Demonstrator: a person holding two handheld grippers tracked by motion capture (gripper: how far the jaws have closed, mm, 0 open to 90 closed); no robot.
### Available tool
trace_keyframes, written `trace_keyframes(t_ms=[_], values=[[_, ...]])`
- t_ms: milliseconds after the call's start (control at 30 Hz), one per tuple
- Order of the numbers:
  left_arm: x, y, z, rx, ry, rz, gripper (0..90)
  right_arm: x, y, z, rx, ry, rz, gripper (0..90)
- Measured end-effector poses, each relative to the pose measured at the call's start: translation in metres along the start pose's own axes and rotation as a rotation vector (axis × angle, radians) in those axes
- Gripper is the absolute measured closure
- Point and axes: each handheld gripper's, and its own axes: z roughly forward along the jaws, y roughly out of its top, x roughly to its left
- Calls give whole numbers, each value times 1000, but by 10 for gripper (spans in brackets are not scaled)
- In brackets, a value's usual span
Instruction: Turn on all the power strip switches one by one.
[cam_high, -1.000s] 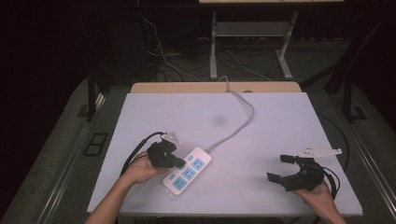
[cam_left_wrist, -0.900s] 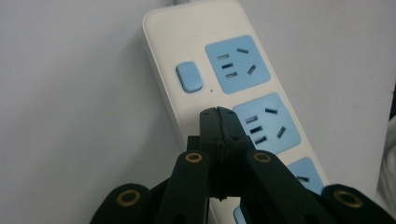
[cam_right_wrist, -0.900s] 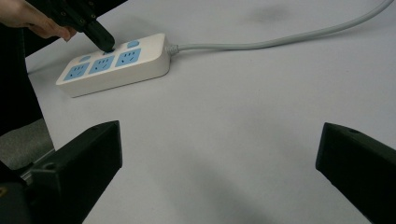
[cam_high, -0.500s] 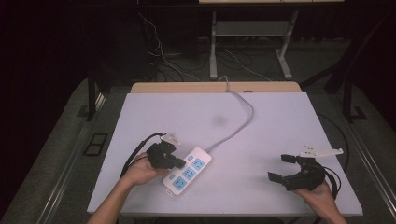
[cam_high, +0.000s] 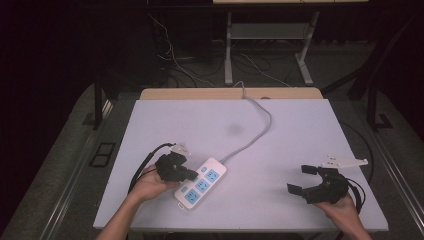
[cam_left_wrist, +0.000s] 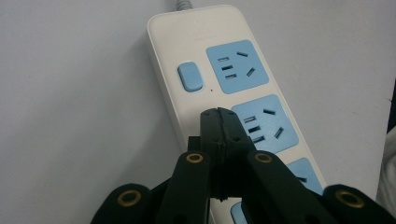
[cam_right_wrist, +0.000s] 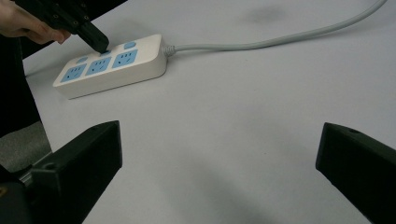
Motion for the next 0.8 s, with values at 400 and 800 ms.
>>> trace_keyframes(t_ms=[400, 800], values=[[-2, 6, -11, -28, -3, 12, 894, 0, 0, 1, 3, 0, -3, 3], [-3, 24, -21, -33, 12, 42, 894, 0, 0, 0, 2, 1, -1, 3]])
